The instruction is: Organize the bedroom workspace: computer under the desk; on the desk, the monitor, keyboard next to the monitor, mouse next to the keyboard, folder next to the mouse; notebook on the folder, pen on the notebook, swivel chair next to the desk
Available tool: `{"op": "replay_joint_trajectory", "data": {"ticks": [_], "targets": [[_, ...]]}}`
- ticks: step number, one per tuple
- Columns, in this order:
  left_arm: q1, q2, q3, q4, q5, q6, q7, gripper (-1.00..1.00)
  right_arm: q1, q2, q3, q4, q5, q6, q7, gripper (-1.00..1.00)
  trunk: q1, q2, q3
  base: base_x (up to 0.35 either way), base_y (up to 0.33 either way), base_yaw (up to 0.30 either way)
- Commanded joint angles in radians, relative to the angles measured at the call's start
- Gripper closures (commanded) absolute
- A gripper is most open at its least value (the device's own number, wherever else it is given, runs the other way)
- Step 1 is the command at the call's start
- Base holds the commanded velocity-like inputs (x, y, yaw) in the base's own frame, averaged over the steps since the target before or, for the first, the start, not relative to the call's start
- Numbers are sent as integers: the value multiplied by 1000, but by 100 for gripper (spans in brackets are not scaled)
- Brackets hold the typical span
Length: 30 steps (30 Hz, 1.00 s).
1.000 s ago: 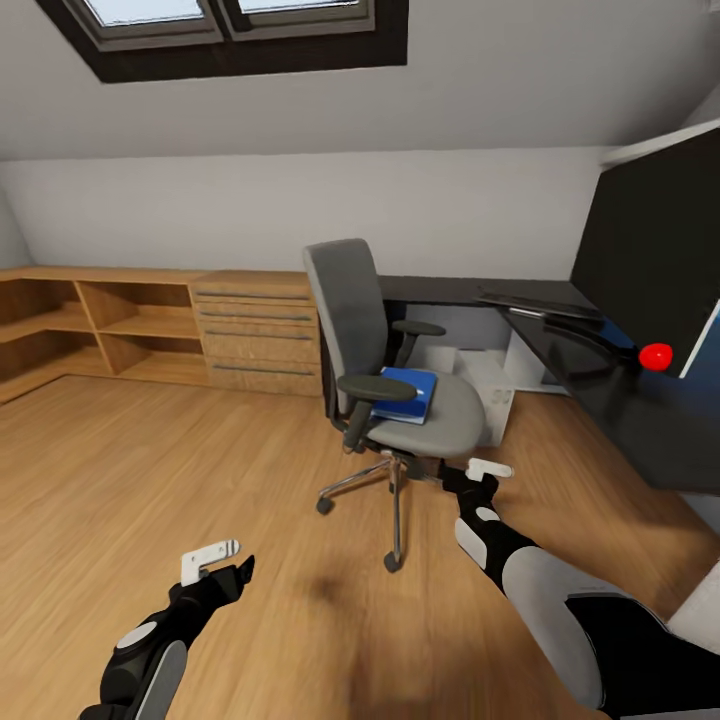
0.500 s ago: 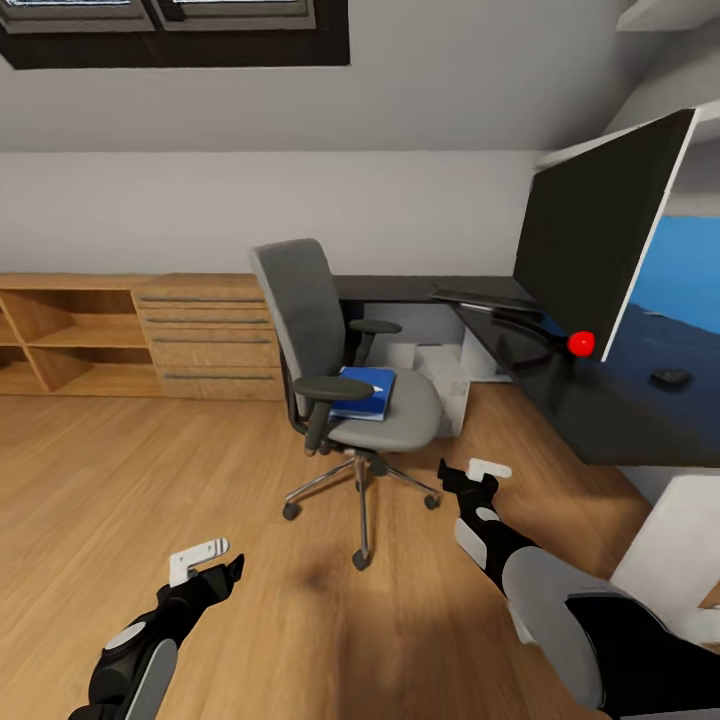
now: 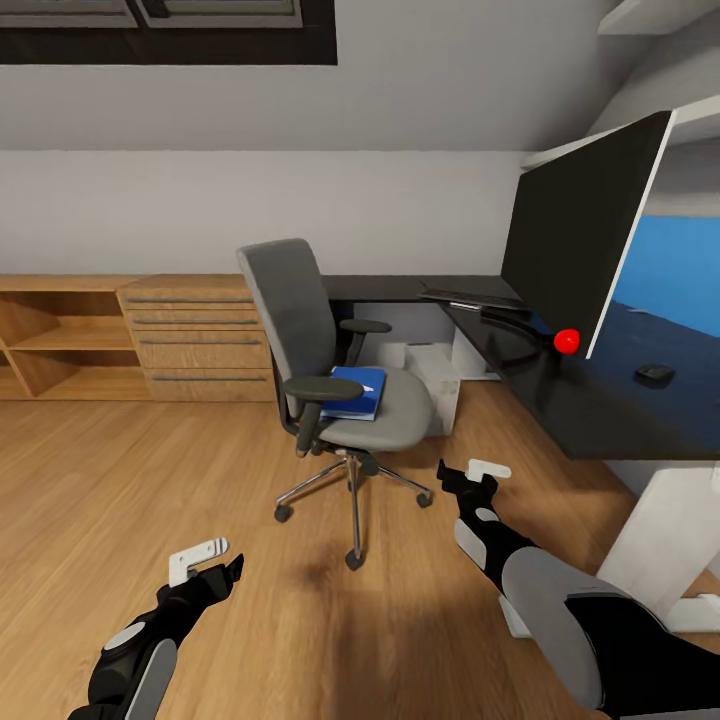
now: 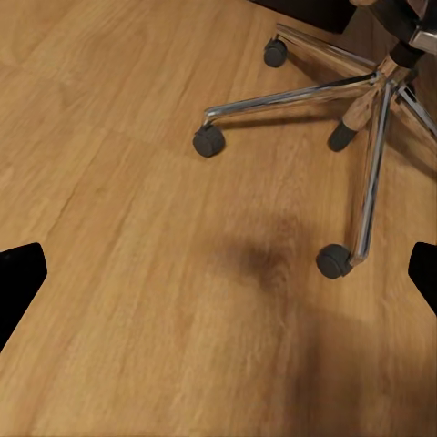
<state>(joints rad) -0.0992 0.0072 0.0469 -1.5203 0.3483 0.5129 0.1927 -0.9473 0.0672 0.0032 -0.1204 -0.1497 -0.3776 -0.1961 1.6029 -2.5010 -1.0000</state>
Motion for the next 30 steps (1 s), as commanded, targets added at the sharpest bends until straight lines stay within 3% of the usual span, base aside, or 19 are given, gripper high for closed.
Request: {"op": "replay_joint_trajectory", "data": {"ticks": [1, 10, 18, 30], "targets": [[0, 0, -1, -1, 11, 4, 8, -100, -1, 0, 1, 1, -7, -4, 0, -100, 0, 0, -1, 0, 0, 0], [0, 0, 0, -1, 10, 4, 8, -100, -1, 0, 0, 0, -6, -4, 0, -100, 0, 0, -1, 9, 0, 0], [0, 0, 1, 0, 11, 4, 8, -100, -1, 0, 0, -1, -5, -4, 0, -100, 0, 0, -1, 228, 15, 0], [0, 0, 2, 0, 11, 4, 8, -100, -1, 0, 0, -1, -5, -4, 0, -100, 0, 0, -1, 209, 233, 0]]}}
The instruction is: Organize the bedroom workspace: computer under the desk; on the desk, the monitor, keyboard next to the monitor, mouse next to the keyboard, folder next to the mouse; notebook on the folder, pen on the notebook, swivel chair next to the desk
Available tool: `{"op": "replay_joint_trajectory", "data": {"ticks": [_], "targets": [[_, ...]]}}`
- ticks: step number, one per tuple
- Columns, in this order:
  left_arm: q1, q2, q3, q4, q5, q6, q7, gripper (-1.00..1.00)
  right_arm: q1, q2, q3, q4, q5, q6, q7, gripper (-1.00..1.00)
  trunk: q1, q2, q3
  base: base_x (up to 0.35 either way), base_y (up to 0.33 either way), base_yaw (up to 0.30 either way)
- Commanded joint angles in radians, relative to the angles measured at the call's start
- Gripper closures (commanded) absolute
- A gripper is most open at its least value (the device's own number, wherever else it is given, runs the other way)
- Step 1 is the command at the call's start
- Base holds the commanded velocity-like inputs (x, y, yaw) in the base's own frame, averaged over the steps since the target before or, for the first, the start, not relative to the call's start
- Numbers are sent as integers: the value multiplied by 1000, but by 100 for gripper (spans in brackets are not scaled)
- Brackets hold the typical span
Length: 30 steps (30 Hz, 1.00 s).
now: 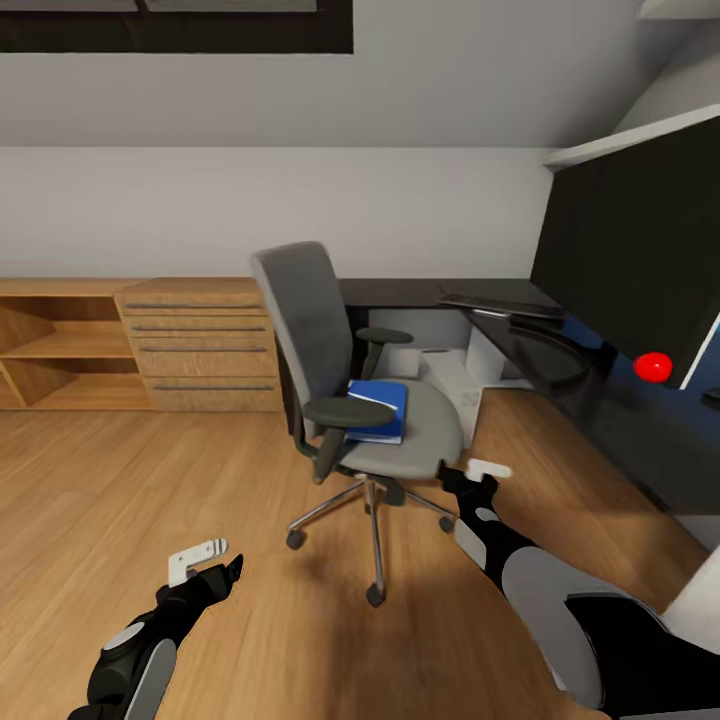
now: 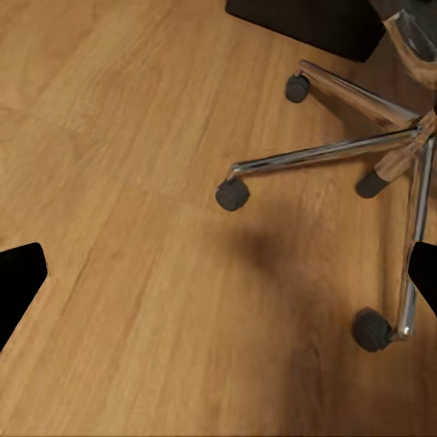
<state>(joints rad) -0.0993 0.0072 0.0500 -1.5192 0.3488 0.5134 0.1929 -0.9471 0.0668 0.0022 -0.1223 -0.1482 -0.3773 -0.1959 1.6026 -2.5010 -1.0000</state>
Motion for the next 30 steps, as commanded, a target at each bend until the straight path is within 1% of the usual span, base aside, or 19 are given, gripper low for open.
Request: {"op": "replay_joint_trajectory", "data": {"ticks": [1, 8, 24, 28, 30], "targets": [[0, 0, -1, -1, 11, 4, 8, -100, -1, 0, 1, 1, -7, -5, 0, -100, 0, 0, -1, 153, 189, 0], [0, 0, -1, -1, 10, 4, 8, -100, -1, -1, 1, 0, -7, -5, 0, -100, 0, 0, -1, 66, 80, 0], [0, 0, -1, -1, 10, 4, 9, -100, -1, -6, -2, -3, -12, -6, 1, -100, 0, 0, -1, 2, 2, 0], [0, 0, -1, -1, 10, 4, 9, -100, -1, -7, -9, -3, -17, -5, 1, -100, 0, 0, -1, 0, 0, 0], [0, 0, -1, -1, 10, 4, 9, -100, -1, -8, -25, -3, -31, -5, 1, -100, 0, 0, -1, 0, 0, 0]]}}
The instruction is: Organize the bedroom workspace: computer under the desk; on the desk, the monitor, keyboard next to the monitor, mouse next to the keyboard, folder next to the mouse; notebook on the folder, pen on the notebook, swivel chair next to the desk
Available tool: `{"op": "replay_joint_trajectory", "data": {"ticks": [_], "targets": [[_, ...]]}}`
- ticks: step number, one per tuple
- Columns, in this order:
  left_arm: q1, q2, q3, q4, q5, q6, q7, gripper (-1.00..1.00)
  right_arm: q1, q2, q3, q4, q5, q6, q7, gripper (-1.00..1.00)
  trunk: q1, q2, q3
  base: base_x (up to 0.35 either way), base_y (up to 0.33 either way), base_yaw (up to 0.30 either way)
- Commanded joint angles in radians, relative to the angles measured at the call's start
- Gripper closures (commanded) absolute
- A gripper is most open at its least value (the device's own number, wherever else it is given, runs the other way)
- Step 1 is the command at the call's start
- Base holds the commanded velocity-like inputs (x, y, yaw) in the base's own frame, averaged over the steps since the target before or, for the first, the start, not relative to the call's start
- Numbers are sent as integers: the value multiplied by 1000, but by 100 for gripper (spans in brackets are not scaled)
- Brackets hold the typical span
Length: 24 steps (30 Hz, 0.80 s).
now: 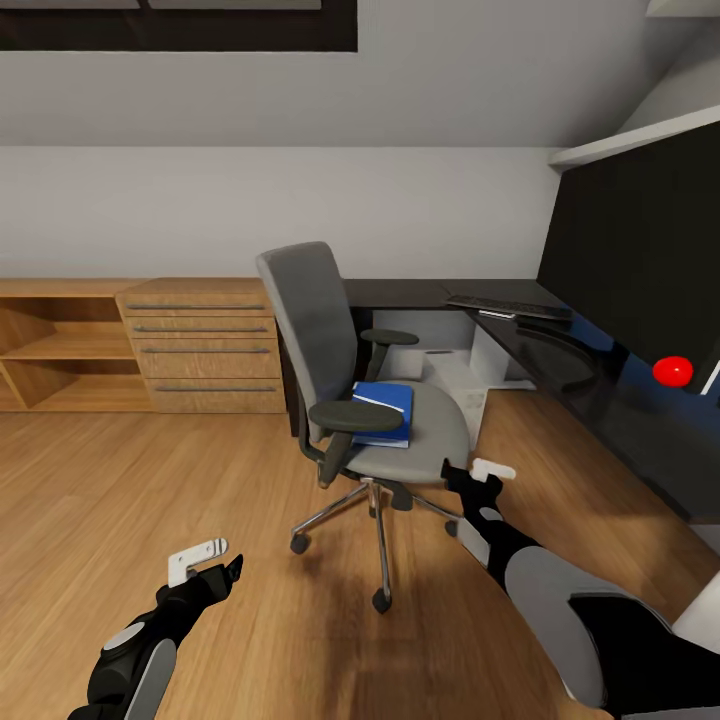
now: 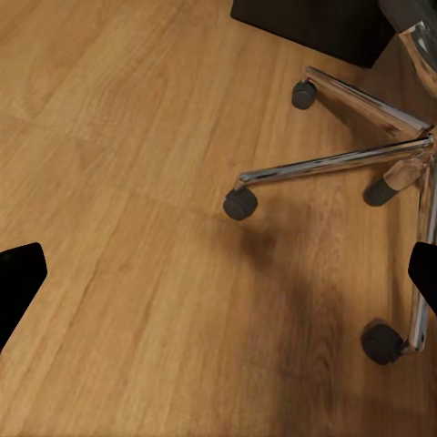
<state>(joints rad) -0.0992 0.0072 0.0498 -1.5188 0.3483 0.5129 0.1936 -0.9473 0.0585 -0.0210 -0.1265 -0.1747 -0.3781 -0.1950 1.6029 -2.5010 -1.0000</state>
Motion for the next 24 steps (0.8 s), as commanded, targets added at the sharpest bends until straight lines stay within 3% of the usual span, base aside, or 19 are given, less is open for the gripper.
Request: {"op": "replay_joint_trajectory", "data": {"ticks": [1, 6, 11, 12, 14, 15, 24], "targets": [[0, 0, -1, -1, 11, 4, 8, -100, -1, -1, -36, 0, -46, -3, 1, -100, 0, 0, -1, 0, 0, 0], [0, 0, -1, -1, 11, 4, 8, -100, -1, -6, -70, -1, -131, 1, 1, -100, 0, 0, -1, 0, 0, 0], [0, 0, -1, -1, 11, 4, 9, -100, -1, -20, -80, -1, -255, 16, 2, -100, 0, 0, -1, 0, 0, 0], [0, 0, -1, -1, 10, 4, 9, -100, -1, -25, -81, -2, -315, 42, 2, -100, 0, 0, -1, 0, 0, 0], [0, 0, -1, -1, 10, 4, 9, -100, -1, -35, -82, -6, -395, 93, 4, -100, 0, 0, -1, 0, 0, 0], [0, 0, -1, -1, 9, 4, 9, -100, -1, -45, -82, -24, -458, 158, 6, -100, 0, 0, -1, 6, 0, 0], [0, 0, -2, -1, 8, 4, 9, -100, -1, -63, -83, -42, -492, 193, 6, -100, 0, 0, -1, 174, 0, 0]]}}
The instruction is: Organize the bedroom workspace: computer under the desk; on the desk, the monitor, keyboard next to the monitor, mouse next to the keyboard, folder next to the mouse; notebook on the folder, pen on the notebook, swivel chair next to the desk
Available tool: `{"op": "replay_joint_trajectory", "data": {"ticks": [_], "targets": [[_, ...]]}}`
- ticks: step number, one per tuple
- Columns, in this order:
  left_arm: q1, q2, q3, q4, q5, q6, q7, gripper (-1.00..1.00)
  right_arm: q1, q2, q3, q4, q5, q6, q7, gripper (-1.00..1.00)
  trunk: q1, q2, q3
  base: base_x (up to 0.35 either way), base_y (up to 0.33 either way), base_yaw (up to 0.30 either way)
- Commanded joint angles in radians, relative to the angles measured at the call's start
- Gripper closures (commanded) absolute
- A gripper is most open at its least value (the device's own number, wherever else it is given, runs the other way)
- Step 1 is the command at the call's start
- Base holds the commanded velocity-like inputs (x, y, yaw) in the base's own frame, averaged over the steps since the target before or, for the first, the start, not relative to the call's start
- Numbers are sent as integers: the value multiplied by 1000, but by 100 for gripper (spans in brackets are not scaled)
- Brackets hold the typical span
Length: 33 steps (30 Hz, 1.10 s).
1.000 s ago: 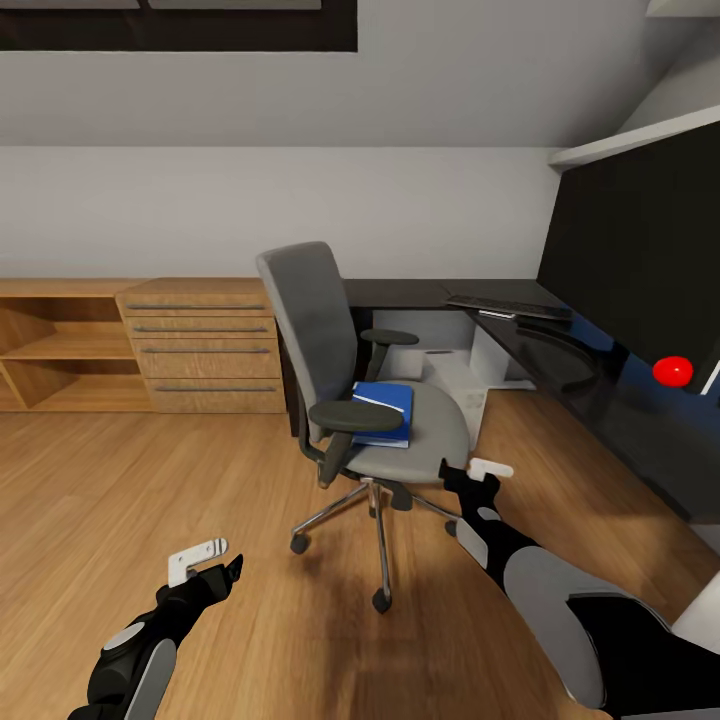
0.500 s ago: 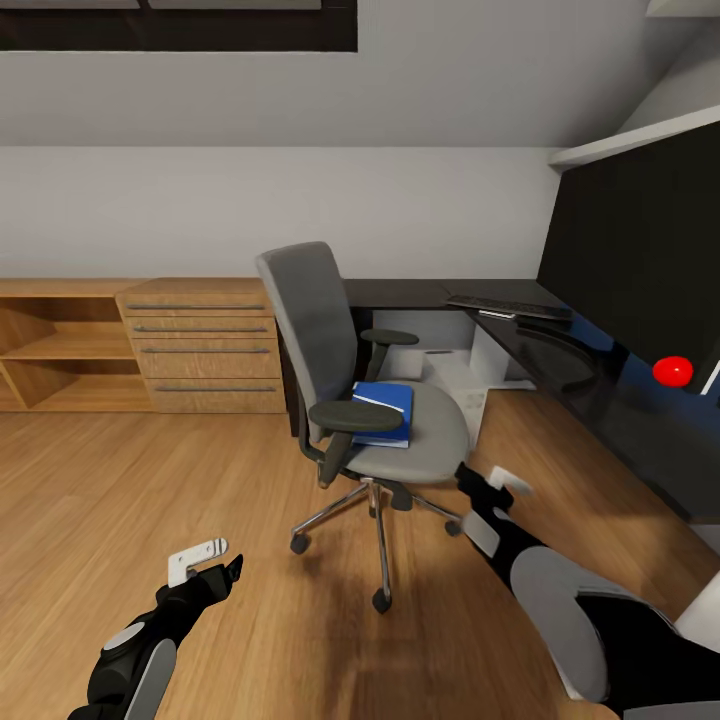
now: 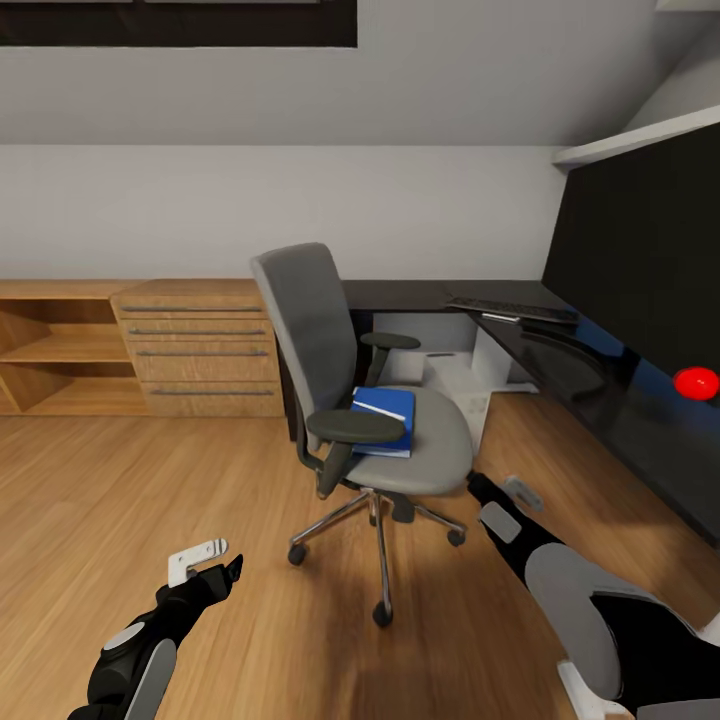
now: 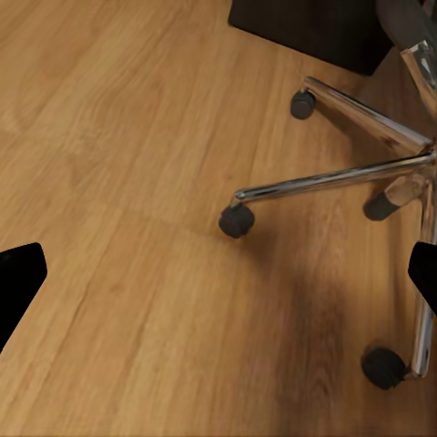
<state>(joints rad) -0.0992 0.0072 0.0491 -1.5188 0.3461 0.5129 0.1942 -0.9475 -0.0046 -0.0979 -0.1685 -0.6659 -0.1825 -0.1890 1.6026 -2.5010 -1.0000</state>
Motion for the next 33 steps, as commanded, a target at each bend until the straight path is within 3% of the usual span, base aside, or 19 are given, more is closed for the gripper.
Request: {"op": "replay_joint_trajectory", "data": {"ticks": [1, 8, 12, 16, 33], "targets": [[0, 0, -1, -1, 10, 4, 8, -100, -1, 0, -6, 0, -1, -2, 0, -100, 0, 0, -1, 131, 0, 0], [0, 0, -1, -1, 10, 3, 8, -100, -1, -8, -7, -1, -3, -1, 0, -100, 0, 0, -1, 147, 0, 0], [0, 0, -2, -1, 10, 4, 8, -100, -1, -18, -6, -1, -53, 0, 0, -100, 0, 0, -1, 157, 0, 0], [0, 0, -2, -1, 10, 4, 8, -100, -1, -21, -6, -2, -78, 0, 0, -100, 0, 0, -1, 49, 0, 0], [0, 0, -1, -1, 11, 2, 8, -100, -1, -22, -5, -2, -90, 1, 0, -100, 0, 0, -1, 113, 0, 0]]}}
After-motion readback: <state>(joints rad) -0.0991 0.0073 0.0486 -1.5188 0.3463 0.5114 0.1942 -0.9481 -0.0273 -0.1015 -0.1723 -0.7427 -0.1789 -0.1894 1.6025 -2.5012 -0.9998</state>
